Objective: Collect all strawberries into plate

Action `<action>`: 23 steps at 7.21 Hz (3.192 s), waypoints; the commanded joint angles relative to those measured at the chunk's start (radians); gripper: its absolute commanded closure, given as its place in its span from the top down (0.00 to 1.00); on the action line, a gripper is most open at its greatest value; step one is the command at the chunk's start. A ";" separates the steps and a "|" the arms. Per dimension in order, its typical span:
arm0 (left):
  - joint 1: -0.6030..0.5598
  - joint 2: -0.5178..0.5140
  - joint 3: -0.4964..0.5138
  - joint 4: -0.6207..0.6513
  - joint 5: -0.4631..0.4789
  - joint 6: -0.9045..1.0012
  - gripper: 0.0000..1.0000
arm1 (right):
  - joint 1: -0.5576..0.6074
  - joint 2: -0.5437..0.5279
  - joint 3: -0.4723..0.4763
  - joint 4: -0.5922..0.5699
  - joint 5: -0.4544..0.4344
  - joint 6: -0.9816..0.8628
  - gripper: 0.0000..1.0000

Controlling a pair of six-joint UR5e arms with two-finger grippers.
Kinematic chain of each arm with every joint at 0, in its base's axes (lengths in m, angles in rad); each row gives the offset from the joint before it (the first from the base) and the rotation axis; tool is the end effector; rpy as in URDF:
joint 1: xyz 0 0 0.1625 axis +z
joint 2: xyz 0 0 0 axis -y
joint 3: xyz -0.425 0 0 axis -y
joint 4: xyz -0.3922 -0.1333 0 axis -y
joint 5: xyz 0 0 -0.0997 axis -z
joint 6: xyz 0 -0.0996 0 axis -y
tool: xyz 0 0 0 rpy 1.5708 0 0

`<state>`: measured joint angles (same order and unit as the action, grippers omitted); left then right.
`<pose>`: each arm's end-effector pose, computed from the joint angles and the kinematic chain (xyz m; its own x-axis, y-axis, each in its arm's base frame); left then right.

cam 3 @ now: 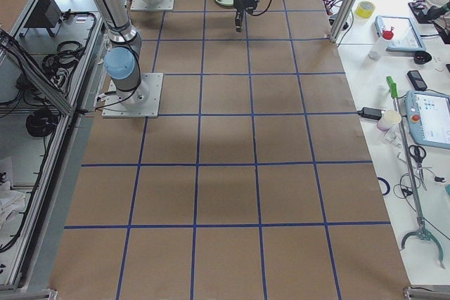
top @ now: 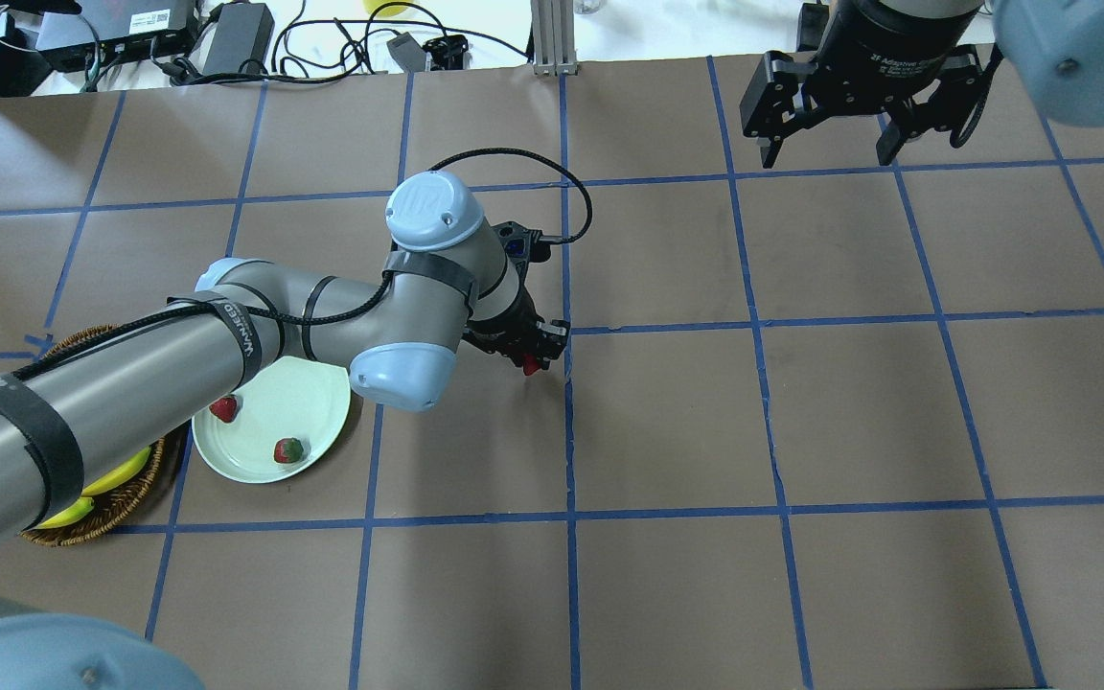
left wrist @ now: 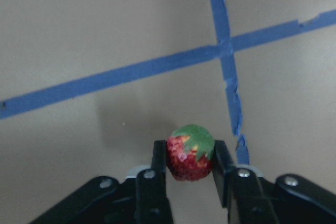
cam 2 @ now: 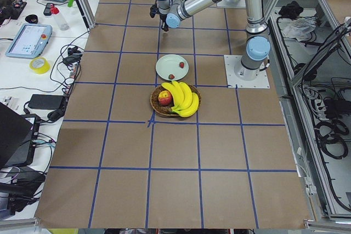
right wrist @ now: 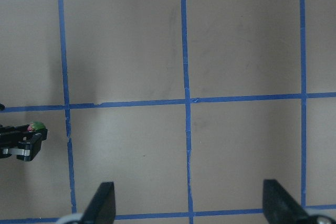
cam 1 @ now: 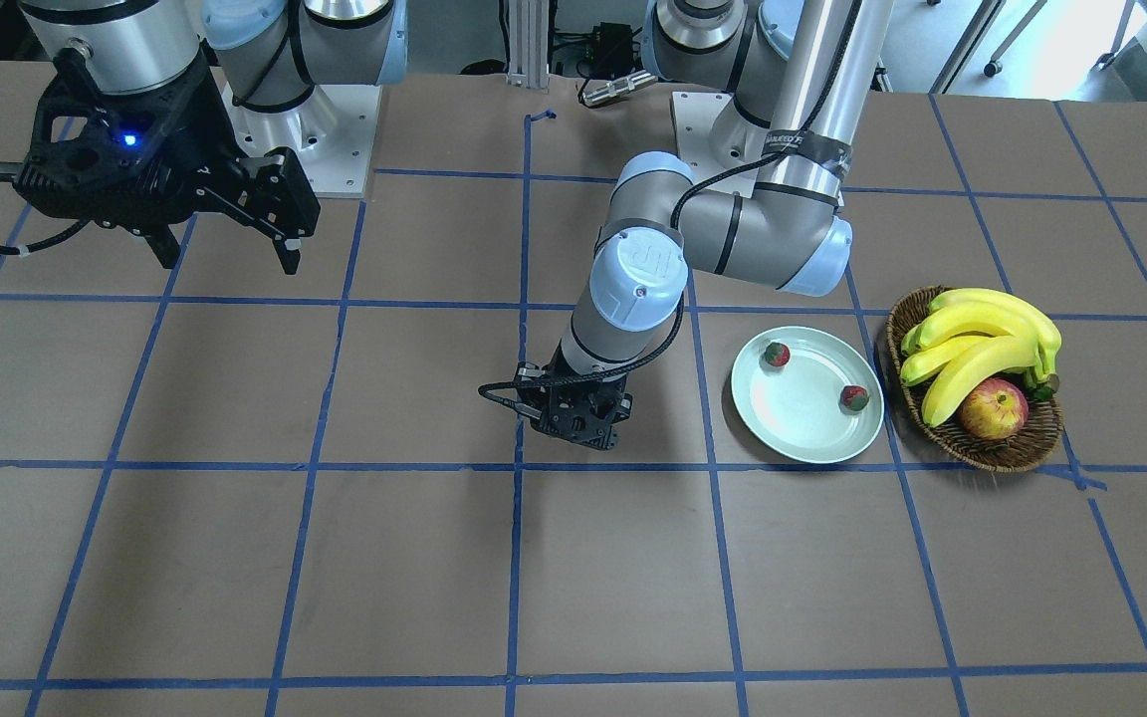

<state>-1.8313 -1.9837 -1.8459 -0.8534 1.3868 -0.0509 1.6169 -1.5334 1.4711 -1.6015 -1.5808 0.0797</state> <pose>-0.2948 -0.5176 0.2078 -0.9604 0.2089 0.1841 0.2089 0.9777 -0.0200 0.1559 -0.5092 0.5217 -0.9994 0.0342 0.0025 0.0338 0.9951 -0.0934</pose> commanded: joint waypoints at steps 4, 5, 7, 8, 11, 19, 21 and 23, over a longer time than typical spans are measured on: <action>0.329 0.080 0.117 -0.381 0.190 0.100 0.00 | -0.002 0.001 0.000 0.000 -0.001 0.000 1.00; 0.372 0.083 0.105 -0.459 0.249 0.104 0.00 | -0.002 -0.001 0.000 0.002 -0.001 0.000 1.00; 0.418 0.082 0.082 -0.503 0.251 0.091 0.00 | 0.000 -0.001 0.000 0.000 0.001 0.000 1.00; 0.418 0.083 0.067 -0.506 0.251 0.088 0.61 | 0.001 -0.001 0.000 0.000 -0.001 0.000 1.00; 0.415 0.130 0.102 -0.507 0.251 0.025 1.00 | 0.001 -0.001 0.000 0.002 -0.001 0.000 1.00; 0.394 0.327 0.321 -0.704 0.224 0.022 1.00 | 0.001 -0.001 -0.005 0.000 0.008 0.002 1.00; 0.371 0.359 0.330 -0.704 0.204 0.034 1.00 | 0.002 0.004 -0.008 -0.002 0.021 0.017 1.00; 0.293 0.373 0.338 -0.697 0.199 0.042 1.00 | 0.005 0.006 -0.008 -0.002 0.051 0.026 1.00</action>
<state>-1.4947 -1.6223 -1.5127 -1.5527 1.5865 -0.0149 1.6194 -1.5289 1.4640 -1.6041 -1.5408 0.0989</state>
